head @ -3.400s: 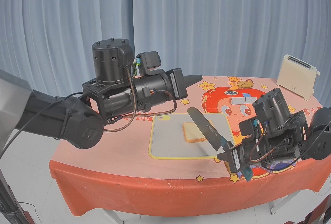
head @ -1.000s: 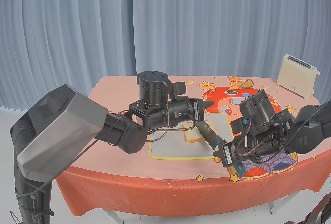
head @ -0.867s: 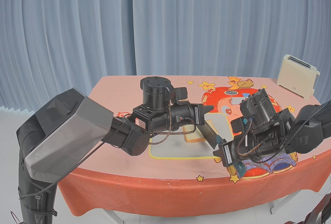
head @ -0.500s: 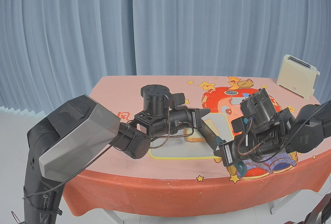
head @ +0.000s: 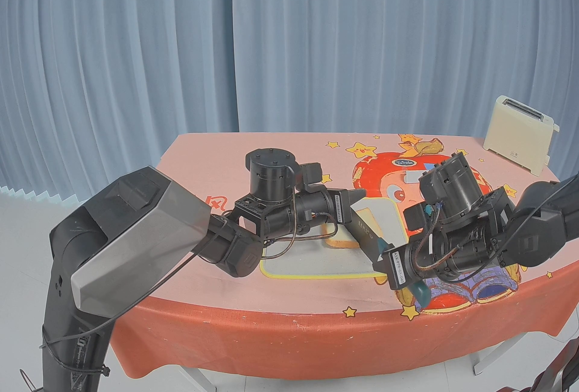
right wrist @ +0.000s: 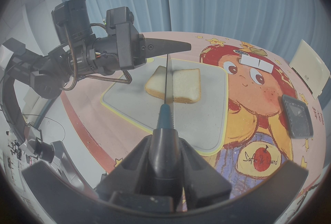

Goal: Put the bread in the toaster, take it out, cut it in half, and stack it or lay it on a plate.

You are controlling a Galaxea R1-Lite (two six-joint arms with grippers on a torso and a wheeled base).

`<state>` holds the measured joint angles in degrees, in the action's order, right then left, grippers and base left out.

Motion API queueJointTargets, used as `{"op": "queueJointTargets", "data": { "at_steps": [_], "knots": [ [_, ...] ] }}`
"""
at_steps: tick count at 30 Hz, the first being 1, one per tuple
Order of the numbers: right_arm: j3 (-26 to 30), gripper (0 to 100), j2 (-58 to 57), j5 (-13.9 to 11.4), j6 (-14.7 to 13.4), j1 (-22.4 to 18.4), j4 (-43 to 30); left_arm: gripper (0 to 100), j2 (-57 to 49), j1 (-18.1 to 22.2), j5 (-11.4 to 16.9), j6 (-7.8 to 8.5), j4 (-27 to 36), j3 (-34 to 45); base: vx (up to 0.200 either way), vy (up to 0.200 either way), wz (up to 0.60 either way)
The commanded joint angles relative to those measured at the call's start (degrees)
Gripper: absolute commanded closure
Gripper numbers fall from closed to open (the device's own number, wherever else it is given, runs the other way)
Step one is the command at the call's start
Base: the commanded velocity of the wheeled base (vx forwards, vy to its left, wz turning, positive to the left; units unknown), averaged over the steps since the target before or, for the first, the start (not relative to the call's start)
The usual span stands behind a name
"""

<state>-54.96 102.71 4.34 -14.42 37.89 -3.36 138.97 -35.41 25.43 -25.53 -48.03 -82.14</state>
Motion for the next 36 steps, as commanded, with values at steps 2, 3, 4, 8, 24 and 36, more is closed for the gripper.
{"op": "queueJointTargets", "data": {
  "at_steps": [2, 3, 4, 8, 24, 36],
  "knots": [
    [0.2, 100, 0.57, -0.03, 0.01, 0.17, -0.33, 100, 0.25, -0.01, 0.06, -0.05, 0.04, 0.05, 0.0, 0.0, 0.0],
    [0.2, 100, 0.65, -0.03, 0.01, 0.17, -0.24, 100, 0.25, -0.01, 0.06, 0.04, 0.04, 0.05, 0.0, 0.0, 0.0],
    [0.2, 100, 0.57, -0.03, 0.01, 0.08, -0.24, 100, 0.25, -0.01, 0.06, 0.04, 0.04, 0.05, 0.0, 0.0, 0.0],
    [0.02, 100, 0.39, -0.03, -0.08, 0.08, 0.02, 100, 0.33, 0.08, 0.06, -0.05, 0.13, 0.05, 0.0, 0.0, 0.0],
    [-0.06, 100, 0.83, 0.05, -0.17, -0.01, -0.59, 100, 0.07, 0.26, -0.03, -0.05, 0.22, -0.13, 0.0, 0.0, 0.0],
    [-0.59, 100, 0.65, 0.14, -0.34, 0.08, 0.11, 100, -1.07, 0.17, -0.12, 0.04, 0.75, 0.49, 0.0, 0.0, 0.0]
  ]
}}
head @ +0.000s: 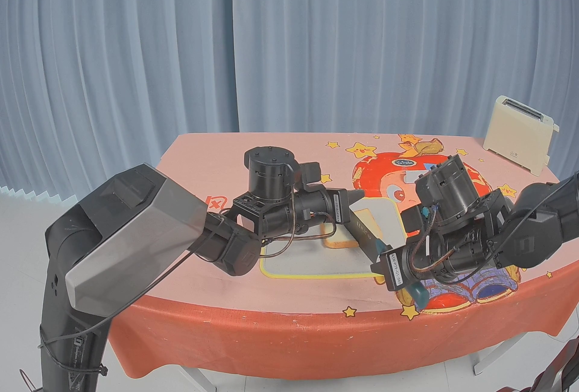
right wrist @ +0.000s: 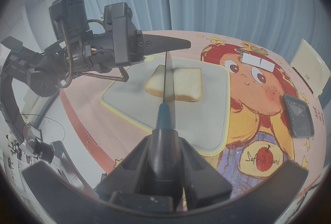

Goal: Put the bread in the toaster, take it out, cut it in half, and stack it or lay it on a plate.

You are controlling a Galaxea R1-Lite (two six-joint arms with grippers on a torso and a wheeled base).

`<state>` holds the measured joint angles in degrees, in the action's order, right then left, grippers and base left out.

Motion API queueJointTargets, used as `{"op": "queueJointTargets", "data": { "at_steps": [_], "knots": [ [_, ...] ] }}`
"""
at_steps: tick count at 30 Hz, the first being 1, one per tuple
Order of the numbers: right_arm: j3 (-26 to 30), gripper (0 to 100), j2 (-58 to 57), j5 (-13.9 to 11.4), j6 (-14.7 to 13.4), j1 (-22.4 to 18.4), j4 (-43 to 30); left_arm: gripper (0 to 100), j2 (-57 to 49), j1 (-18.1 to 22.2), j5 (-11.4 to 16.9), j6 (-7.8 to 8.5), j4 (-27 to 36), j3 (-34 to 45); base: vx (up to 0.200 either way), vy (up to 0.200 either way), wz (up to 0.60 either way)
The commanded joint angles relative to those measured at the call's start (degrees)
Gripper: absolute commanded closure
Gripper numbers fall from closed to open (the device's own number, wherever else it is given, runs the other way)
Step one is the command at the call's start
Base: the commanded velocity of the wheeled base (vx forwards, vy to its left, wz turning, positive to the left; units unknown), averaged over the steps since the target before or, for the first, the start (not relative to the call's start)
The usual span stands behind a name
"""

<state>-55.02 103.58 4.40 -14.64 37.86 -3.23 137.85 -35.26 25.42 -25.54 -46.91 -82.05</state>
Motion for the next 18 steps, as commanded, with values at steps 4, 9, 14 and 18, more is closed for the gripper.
{"op": "queueJointTargets", "data": {
  "at_steps": [4, 9, 14, 18],
  "knots": [
    [-0.79, 100, -1.54, -0.01, -0.21, 0.37, 0.07, 100, 1.19, 0.19, -0.28, 0.05, -0.38, 0.67, 0.0, 0.0, 0.0],
    [-0.18, 100, -1.1, 0.17, -0.39, 0.02, 3.32, 100, 1.54, 0.1, -0.46, 0.05, -0.38, 0.23, 0.0, 0.0, 0.0],
    [1.23, 100, -0.66, 0.17, -1.0, 0.02, 3.76, 100, 1.1, 0.1, -0.63, 0.05, -0.38, -0.65, 0.0, 0.0, 0.0],
    [1.75, 100, -0.22, 0.17, -1.0, 0.1, 3.49, 100, -0.21, 0.19, -0.63, 0.05, -0.38, -1.53, 0.0, 0.0, 0.0]
  ]
}}
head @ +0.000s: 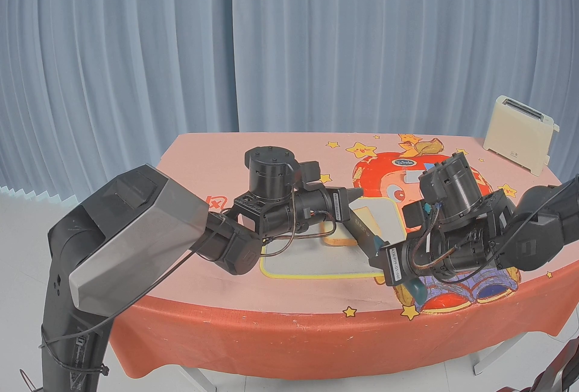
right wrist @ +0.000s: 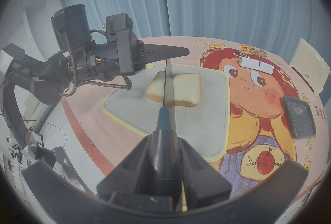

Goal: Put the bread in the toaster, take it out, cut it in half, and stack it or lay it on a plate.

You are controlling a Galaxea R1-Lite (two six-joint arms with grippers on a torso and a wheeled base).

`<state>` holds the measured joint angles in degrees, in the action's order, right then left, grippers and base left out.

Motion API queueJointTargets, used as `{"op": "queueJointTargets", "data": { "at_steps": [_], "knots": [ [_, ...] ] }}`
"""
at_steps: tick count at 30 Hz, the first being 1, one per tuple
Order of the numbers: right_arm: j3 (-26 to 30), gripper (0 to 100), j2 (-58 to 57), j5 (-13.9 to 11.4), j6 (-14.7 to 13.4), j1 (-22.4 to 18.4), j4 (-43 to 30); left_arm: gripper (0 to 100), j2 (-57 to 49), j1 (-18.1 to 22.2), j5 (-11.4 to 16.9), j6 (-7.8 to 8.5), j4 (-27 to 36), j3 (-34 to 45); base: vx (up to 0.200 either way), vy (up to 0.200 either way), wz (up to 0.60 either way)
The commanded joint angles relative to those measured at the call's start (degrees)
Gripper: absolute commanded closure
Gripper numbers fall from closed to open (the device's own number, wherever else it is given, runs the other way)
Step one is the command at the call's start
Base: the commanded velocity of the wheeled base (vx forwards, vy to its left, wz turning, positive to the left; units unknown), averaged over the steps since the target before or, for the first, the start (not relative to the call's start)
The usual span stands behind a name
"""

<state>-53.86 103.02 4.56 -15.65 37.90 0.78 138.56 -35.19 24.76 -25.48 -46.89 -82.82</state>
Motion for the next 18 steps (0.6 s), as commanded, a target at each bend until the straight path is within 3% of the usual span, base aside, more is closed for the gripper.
{"op": "queueJointTargets", "data": {
  "at_steps": [1, 9, 18],
  "knots": [
    [0.6, 100, 0.51, 0.01, 0.1, 0.16, -0.52, 100, -1.36, 0.13, 0.03, -0.01, -0.31, -0.76, 0.0, 0.0, 0.0],
    [-0.37, 100, 0.07, 0.01, -0.17, 0.16, 0.71, 100, -1.54, 0.3, -0.06, -0.01, -0.05, -0.06, 0.0, 0.0, 0.0],
    [0.07, 100, -0.01, 0.01, -0.34, -0.02, 3.7, 100, 0.66, 0.74, -2.08, 0.08, -0.05, -0.15, 0.0, 0.0, 0.0]
  ]
}}
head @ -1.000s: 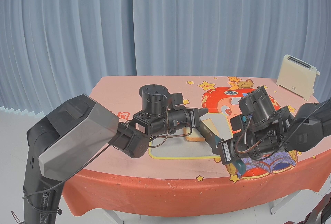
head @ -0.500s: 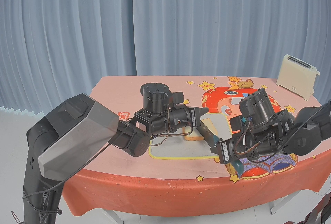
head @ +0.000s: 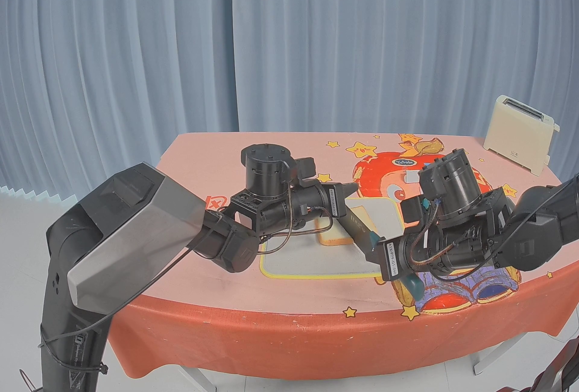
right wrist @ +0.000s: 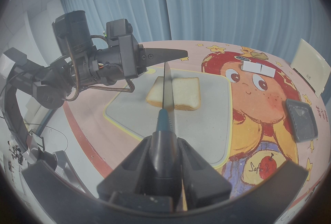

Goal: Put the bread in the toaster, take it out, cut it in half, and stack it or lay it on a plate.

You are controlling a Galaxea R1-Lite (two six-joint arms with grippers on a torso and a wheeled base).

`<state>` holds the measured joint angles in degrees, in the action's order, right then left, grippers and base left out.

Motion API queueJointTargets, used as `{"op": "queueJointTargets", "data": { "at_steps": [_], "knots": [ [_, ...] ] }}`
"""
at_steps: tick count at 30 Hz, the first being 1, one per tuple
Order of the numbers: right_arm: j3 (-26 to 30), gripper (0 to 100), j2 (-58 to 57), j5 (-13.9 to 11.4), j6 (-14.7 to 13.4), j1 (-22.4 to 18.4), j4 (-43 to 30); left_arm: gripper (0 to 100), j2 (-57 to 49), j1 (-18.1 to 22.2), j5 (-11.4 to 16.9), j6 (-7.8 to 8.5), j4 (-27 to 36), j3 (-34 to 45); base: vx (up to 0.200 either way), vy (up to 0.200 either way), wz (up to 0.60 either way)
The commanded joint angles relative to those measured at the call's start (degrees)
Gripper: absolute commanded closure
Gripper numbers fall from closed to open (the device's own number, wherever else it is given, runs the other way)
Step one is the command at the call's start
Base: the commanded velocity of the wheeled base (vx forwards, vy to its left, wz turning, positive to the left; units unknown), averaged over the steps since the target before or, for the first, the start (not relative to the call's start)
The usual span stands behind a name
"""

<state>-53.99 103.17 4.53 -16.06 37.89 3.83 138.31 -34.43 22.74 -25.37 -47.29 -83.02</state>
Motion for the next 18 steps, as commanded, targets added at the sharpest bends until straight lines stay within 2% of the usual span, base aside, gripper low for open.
{"op": "queueJointTargets", "data": {
  "at_steps": [1, 18],
  "knots": [
    [0.2, 100, 0.01, 0.04, 0.06, -0.01, 0.65, 100, 0.9, -0.03, -0.06, -0.03, 0.35, -0.04, 0.0, 0.0, 0.0],
    [1.17, 100, 1.33, 0.12, 0.06, 0.08, -0.4, 100, -0.94, -0.03, 0.03, -0.12, 0.44, -1.27, 0.0, 0.0, 0.0]
  ]
}}
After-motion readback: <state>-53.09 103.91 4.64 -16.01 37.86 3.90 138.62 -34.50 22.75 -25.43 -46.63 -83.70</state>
